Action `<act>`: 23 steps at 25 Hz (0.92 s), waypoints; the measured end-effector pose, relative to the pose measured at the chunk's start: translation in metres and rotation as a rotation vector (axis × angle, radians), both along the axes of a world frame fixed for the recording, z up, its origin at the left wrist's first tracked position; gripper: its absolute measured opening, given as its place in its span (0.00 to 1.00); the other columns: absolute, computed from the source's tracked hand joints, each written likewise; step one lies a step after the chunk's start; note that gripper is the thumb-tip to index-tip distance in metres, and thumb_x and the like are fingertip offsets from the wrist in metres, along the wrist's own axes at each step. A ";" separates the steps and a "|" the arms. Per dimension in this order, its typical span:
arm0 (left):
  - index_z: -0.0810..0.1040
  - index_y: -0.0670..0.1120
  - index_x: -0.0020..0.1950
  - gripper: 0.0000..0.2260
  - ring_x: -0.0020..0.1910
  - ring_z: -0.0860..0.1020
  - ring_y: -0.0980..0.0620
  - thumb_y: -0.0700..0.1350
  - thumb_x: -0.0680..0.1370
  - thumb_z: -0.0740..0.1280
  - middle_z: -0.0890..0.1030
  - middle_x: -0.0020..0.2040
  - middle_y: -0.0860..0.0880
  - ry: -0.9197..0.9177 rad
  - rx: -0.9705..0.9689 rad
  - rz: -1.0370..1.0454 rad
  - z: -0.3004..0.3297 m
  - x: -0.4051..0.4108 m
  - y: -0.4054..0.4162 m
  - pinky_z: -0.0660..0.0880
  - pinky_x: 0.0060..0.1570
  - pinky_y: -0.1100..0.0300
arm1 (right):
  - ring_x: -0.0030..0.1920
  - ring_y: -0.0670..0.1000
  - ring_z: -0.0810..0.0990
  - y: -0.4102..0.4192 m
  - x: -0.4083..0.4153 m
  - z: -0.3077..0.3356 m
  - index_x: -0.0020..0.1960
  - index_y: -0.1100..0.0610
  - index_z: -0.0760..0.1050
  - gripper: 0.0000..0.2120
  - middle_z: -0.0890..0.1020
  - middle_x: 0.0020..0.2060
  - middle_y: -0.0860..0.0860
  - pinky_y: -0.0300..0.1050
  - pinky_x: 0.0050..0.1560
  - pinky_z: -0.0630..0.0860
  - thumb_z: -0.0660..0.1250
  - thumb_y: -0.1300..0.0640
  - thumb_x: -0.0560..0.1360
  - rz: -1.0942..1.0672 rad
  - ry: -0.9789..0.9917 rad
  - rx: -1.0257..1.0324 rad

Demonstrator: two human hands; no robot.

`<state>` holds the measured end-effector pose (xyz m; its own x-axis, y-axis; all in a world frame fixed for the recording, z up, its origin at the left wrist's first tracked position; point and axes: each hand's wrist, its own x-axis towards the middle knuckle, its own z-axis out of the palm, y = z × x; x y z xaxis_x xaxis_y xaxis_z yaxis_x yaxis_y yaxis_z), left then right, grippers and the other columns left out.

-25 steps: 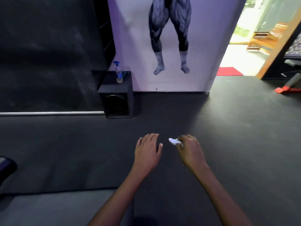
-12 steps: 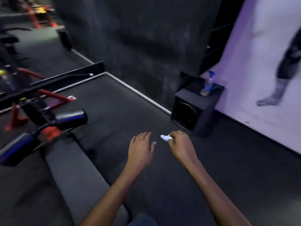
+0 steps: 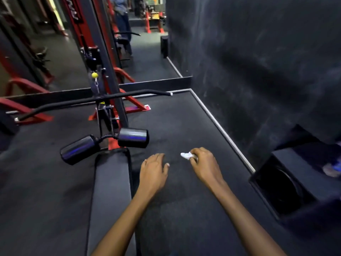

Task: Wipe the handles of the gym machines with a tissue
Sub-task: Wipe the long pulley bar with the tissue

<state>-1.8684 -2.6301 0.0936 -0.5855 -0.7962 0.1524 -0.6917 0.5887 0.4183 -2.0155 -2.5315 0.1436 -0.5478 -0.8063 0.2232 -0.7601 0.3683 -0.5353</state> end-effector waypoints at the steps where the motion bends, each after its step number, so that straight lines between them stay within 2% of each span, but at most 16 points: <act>1: 0.71 0.42 0.70 0.20 0.69 0.71 0.45 0.48 0.80 0.63 0.75 0.68 0.44 0.027 -0.001 0.042 0.002 -0.007 -0.020 0.64 0.69 0.50 | 0.46 0.60 0.78 -0.019 -0.011 0.003 0.48 0.61 0.80 0.08 0.80 0.44 0.59 0.51 0.47 0.75 0.64 0.63 0.72 0.031 0.007 -0.015; 7: 0.72 0.42 0.70 0.20 0.68 0.71 0.46 0.47 0.79 0.64 0.75 0.67 0.44 0.069 0.024 0.210 -0.005 -0.034 -0.127 0.63 0.70 0.50 | 0.45 0.59 0.79 -0.164 -0.047 -0.008 0.48 0.61 0.79 0.07 0.80 0.43 0.58 0.51 0.46 0.76 0.65 0.64 0.72 0.232 -0.037 -0.008; 13: 0.72 0.43 0.69 0.20 0.68 0.71 0.46 0.46 0.78 0.65 0.75 0.67 0.45 0.044 -0.011 0.373 -0.010 -0.069 -0.269 0.63 0.69 0.49 | 0.47 0.59 0.78 -0.333 -0.076 -0.018 0.49 0.62 0.79 0.09 0.80 0.44 0.59 0.50 0.47 0.74 0.63 0.65 0.72 0.392 -0.081 -0.031; 19: 0.71 0.44 0.70 0.21 0.69 0.69 0.48 0.48 0.79 0.64 0.74 0.68 0.47 0.020 -0.030 0.482 -0.015 -0.072 -0.393 0.62 0.70 0.50 | 0.44 0.54 0.78 -0.489 -0.095 -0.018 0.47 0.62 0.79 0.07 0.78 0.43 0.55 0.39 0.42 0.67 0.63 0.67 0.72 0.435 -0.199 -0.060; 23: 0.67 0.43 0.73 0.22 0.74 0.63 0.48 0.47 0.80 0.63 0.69 0.73 0.46 0.046 -0.014 0.575 -0.033 -0.058 -0.483 0.54 0.74 0.51 | 0.45 0.54 0.78 -0.578 -0.091 -0.031 0.50 0.63 0.79 0.08 0.77 0.46 0.55 0.35 0.43 0.66 0.64 0.68 0.73 0.457 -0.244 -0.035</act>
<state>-1.9268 -3.1128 0.0603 -0.0520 -0.9821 0.1809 -0.8832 0.1297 0.4506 -2.1065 -3.1095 0.1131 -0.1811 -0.9698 0.1634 -0.6906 0.0071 -0.7232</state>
